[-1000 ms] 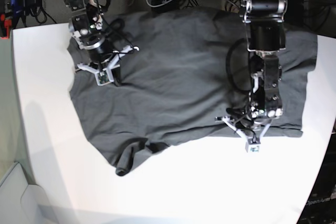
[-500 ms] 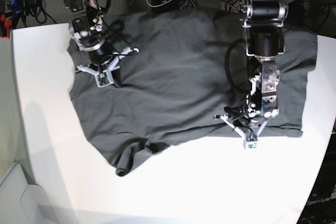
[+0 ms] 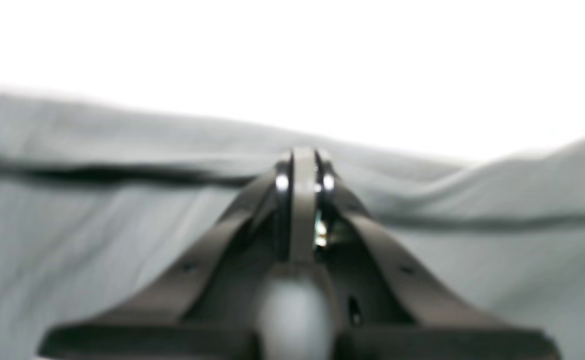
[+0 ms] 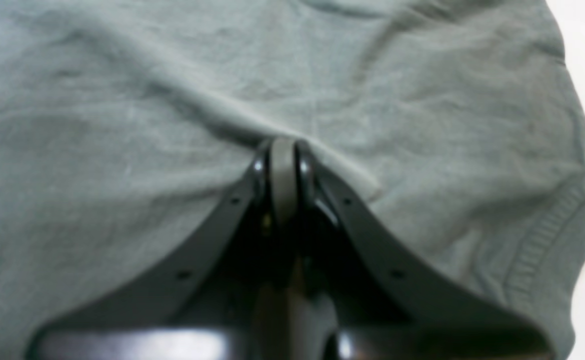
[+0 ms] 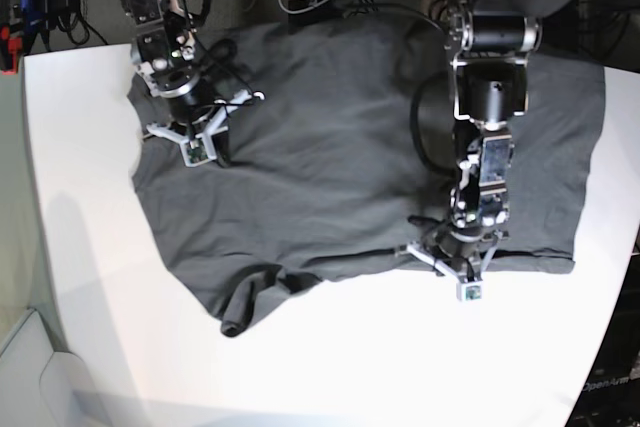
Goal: Layout the t-shirt on the table in an organized manner, then fold the t-shirt properly
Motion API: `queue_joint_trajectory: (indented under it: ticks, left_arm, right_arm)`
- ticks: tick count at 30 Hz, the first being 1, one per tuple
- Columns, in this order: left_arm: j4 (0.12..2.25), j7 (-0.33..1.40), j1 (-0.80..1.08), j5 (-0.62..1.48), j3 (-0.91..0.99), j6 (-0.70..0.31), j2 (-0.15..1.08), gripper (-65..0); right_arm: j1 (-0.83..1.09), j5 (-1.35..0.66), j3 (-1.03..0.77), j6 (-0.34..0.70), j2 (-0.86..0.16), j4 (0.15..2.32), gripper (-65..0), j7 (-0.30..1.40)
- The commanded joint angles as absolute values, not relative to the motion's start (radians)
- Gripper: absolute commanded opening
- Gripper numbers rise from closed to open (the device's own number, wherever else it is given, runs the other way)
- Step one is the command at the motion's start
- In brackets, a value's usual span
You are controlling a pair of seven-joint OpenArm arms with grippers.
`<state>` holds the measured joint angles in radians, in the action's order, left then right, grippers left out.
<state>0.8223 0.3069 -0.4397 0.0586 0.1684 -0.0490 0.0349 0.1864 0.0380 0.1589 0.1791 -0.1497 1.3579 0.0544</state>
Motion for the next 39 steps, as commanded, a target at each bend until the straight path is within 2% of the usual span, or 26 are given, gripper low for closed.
queue_joint_trajectory:
  ticks: [1, 6, 11, 14, 21, 24, 28, 33, 39]
  left_arm:
    - [0.845, 0.246, -0.507, 0.058, 0.171, -0.004, 0.041, -64.8]
    - [0.845, 0.156, -0.590, 0.058, 0.170, 0.145, 0.039, -64.8]
    - [0.928, 0.308, -0.576, 0.041, 0.120, 0.145, 0.067, -64.8]
    - [1.000, 0.403, -0.532, 0.010, -0.007, 0.070, 0.127, -64.8]
    - [1.190, 0.450, -0.414, -0.088, -0.260, -0.136, 0.231, -64.8]
    - [1.214, 0.539, -0.407, -0.191, -0.358, -0.228, 0.242, -64.8]
    - [1.213, 0.590, -0.407, -0.294, -0.400, -0.338, 0.237, -64.8]
    - [1.184, 0.605, -0.410, -0.386, -0.403, -0.375, 0.236, -64.8]
    - [0.992, 0.593, -0.463, -0.423, -0.401, -0.375, 0.236, -64.8]
  right_arm:
    - [0.203, 0.054, 0.159, 0.179, -0.163, 1.346, -65.0, 0.143]
    - [0.205, 0.054, 0.159, 0.179, -0.171, 1.346, -65.0, 0.145]
    - [0.202, 0.054, 0.159, 0.179, -0.177, 1.346, -65.0, 0.143]
    - [0.196, 0.054, 0.159, 0.179, -0.177, 1.346, -65.0, 0.143]
    - [0.194, 0.054, 0.159, 0.179, -0.173, 1.346, -65.0, 0.143]
    - [0.193, 0.054, 0.159, 0.179, -0.173, 1.346, -65.0, 0.143]
    - [0.193, 0.054, 0.159, 0.179, -0.173, 1.346, -65.0, 0.143]
    - [0.193, 0.054, 0.159, 0.179, -0.176, 1.346, -65.0, 0.143]
    - [0.193, 0.054, 0.157, 0.179, -0.177, 1.346, -65.0, 0.143]
